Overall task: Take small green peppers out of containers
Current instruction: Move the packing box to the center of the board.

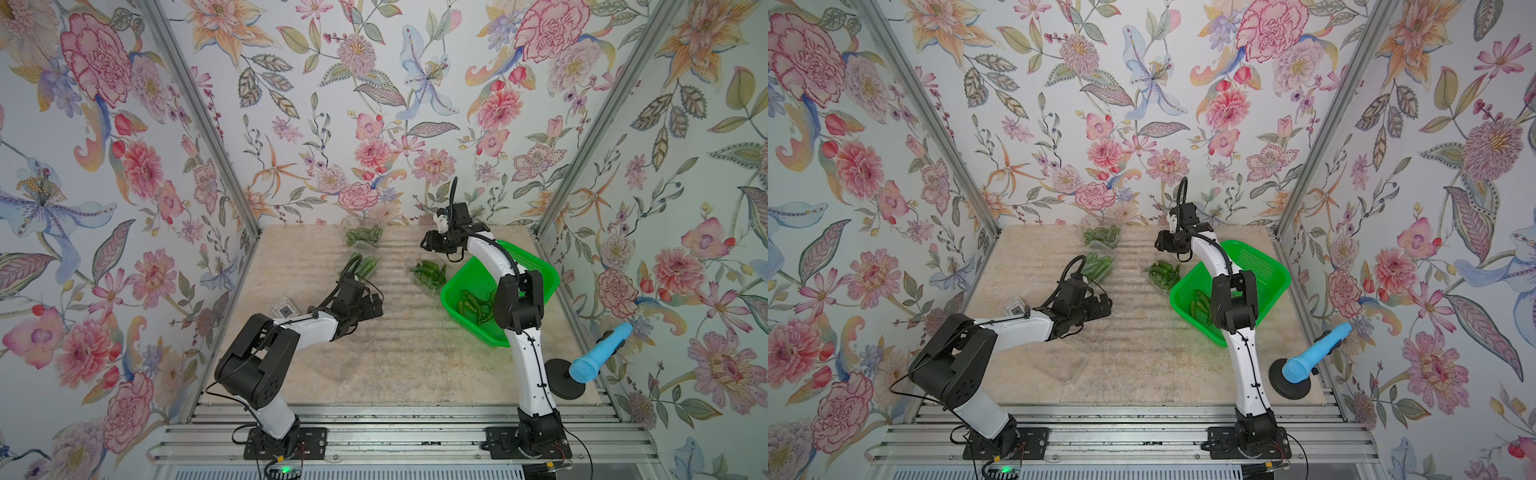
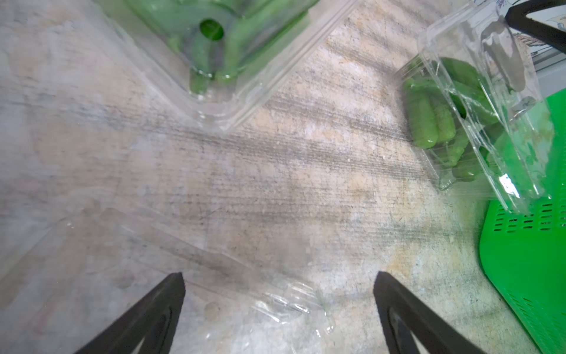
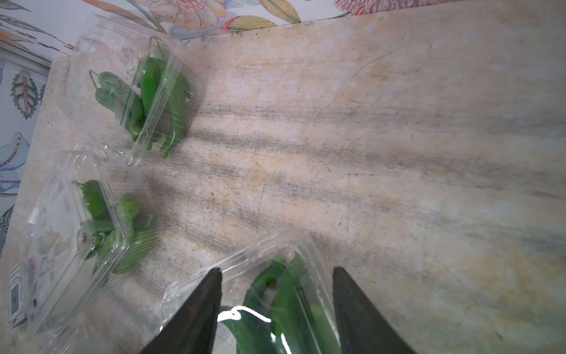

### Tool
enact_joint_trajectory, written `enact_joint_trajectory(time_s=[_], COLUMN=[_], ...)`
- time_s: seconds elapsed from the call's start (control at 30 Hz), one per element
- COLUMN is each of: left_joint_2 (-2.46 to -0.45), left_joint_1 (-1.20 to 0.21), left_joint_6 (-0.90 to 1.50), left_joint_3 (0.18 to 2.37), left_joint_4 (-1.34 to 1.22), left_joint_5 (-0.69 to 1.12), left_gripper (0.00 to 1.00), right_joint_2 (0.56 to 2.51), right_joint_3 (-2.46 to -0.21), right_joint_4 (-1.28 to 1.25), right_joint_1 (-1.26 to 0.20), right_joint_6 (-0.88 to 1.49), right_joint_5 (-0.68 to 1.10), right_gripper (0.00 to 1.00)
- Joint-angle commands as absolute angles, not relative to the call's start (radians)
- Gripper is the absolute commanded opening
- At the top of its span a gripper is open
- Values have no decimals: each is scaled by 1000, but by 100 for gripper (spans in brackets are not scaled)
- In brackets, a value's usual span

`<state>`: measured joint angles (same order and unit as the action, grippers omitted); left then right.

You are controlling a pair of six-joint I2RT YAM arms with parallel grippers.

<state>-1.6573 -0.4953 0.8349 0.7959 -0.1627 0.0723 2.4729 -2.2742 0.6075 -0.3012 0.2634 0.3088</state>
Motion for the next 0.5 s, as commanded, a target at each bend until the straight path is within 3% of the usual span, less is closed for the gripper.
enact_joint_trajectory(time_s=[0.0,0.47], left_joint_2=[-1605,-1652], left_joint_1=[-485,-486], left_joint_6=[826,912], left_joint_3=[795,828], left_joint_4=[-153,-252], left_joint_5=[48,85], left_gripper=[100,100], right_joint_2=[2435,2303], right_joint_3=[-2219,-1972], right_joint_4=[632,612], right_joint_1=[-319,-367], right_joint_6=[273,205], right_joint_5=[316,328], right_gripper=[60,61])
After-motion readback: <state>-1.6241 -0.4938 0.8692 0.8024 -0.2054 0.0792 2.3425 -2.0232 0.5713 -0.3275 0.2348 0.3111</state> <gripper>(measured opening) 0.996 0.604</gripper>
